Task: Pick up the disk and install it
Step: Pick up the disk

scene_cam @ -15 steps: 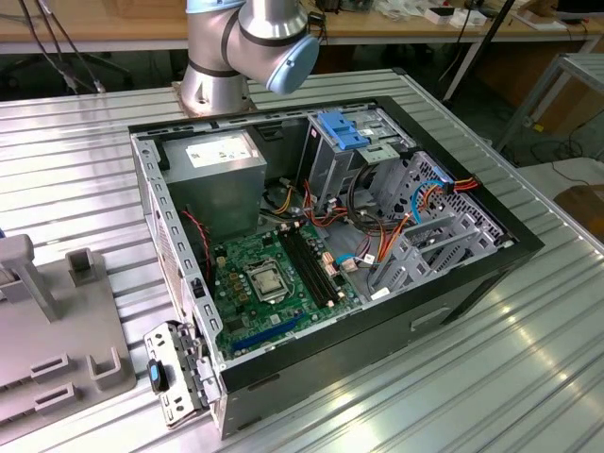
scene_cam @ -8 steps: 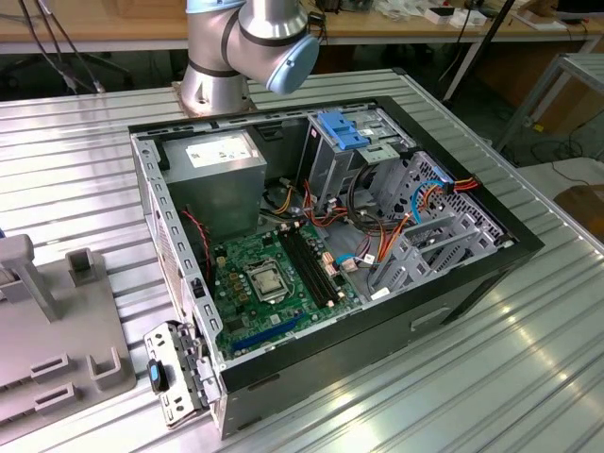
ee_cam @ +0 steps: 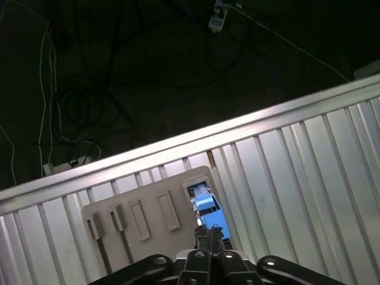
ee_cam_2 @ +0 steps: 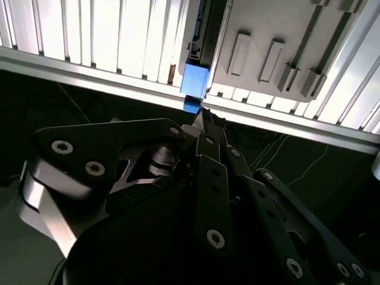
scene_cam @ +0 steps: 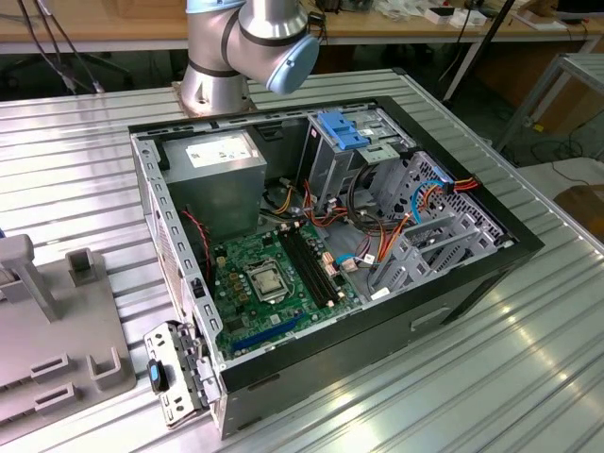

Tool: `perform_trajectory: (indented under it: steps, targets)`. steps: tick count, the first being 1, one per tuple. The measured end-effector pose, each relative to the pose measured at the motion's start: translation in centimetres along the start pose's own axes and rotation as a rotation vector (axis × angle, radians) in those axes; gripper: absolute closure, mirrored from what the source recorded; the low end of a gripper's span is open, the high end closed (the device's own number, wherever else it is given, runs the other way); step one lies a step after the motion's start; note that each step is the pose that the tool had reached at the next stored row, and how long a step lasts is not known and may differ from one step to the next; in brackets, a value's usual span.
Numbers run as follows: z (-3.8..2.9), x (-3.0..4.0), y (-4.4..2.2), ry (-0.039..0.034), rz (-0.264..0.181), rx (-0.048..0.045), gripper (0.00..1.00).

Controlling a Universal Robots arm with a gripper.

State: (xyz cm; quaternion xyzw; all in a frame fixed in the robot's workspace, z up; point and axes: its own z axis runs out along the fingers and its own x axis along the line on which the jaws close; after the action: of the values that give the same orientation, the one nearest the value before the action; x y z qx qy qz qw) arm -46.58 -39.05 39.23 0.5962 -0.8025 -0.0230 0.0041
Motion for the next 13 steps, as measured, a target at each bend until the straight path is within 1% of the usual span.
perform_trajectory:
  steps: [3,4,5,6,7,8,9,11,13]
  targets:
    - [0.04,0.0,-0.01,0.0033,-0.032,0.0066,0.89]
    - [0.06,0.0,-0.02,0.0033,-0.045,0.0119,0.89]
    - [0.08,0.0,-0.01,0.0027,-0.055,0.0184,0.89]
    - [0.09,0.0,-0.02,0.0014,-0.066,0.0319,0.89]
    - [0.09,0.0,-0.02,0.0009,-0.074,0.042,0.89]
    - [0.09,0.0,-0.02,0.0013,-0.082,0.0493,0.89]
    - [0.11,0.0,-0.03,0.0039,-0.104,0.0564,0.89]
    - [0.31,0.01,-0.03,0.0058,-0.17,0.0574,0.89]
    - [0.5,0.01,-0.03,0.0067,-0.222,0.057,0.89]
